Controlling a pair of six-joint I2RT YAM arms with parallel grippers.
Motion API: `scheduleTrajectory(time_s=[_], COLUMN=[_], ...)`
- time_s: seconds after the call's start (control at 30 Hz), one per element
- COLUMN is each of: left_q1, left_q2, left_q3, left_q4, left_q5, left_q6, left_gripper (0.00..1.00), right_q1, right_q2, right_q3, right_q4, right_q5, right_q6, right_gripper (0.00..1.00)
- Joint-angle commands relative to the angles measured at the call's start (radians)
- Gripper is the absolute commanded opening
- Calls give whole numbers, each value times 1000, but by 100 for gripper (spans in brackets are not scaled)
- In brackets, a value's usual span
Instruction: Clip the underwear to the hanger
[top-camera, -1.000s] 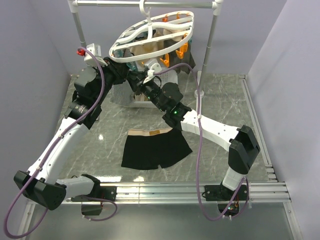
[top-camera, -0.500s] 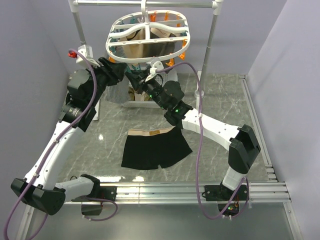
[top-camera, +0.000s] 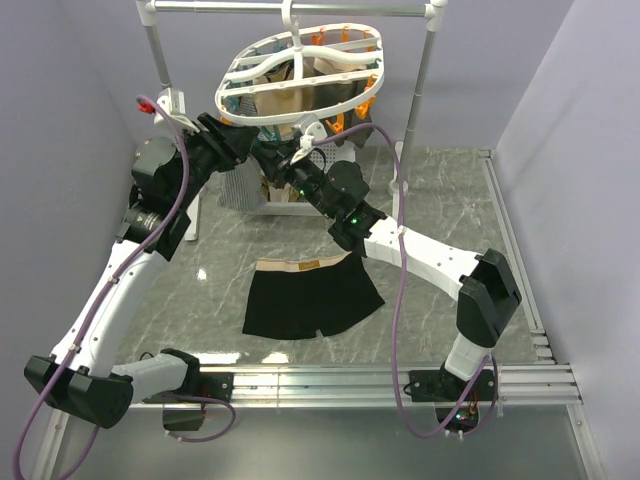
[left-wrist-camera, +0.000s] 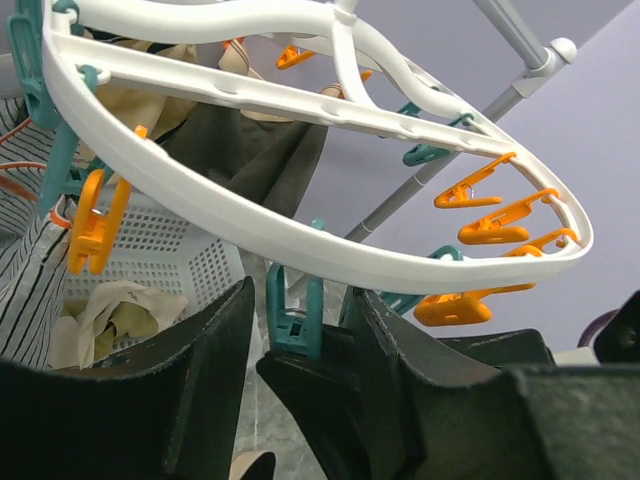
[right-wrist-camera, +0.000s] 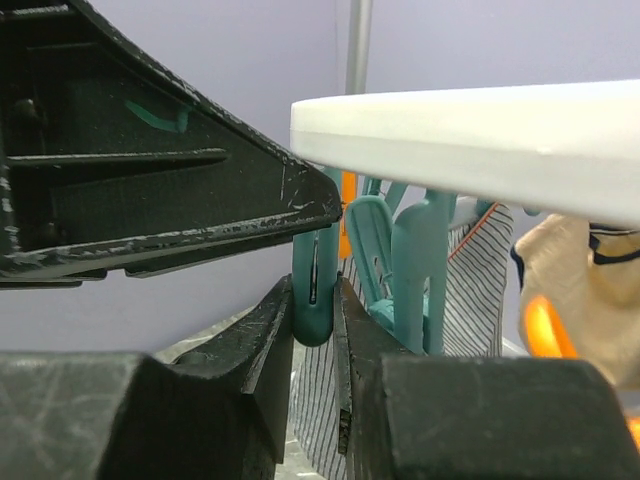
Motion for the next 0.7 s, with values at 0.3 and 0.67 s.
scheduleTrajectory(time_s=[0.3, 0.67], left_q1=[4, 12], left_q2=[38, 37], left_q3=[26, 29], left_q4=[68, 83], left_q5=[14, 17], left_q6=[-49, -66], left_gripper=[41, 22], right_q1=[-6, -6], right_q2=[-15, -26], right_q3=[20, -3], right_q4=[42, 45], right_q5=[-33, -28], right_q6=[39, 32], right_gripper=[0, 0])
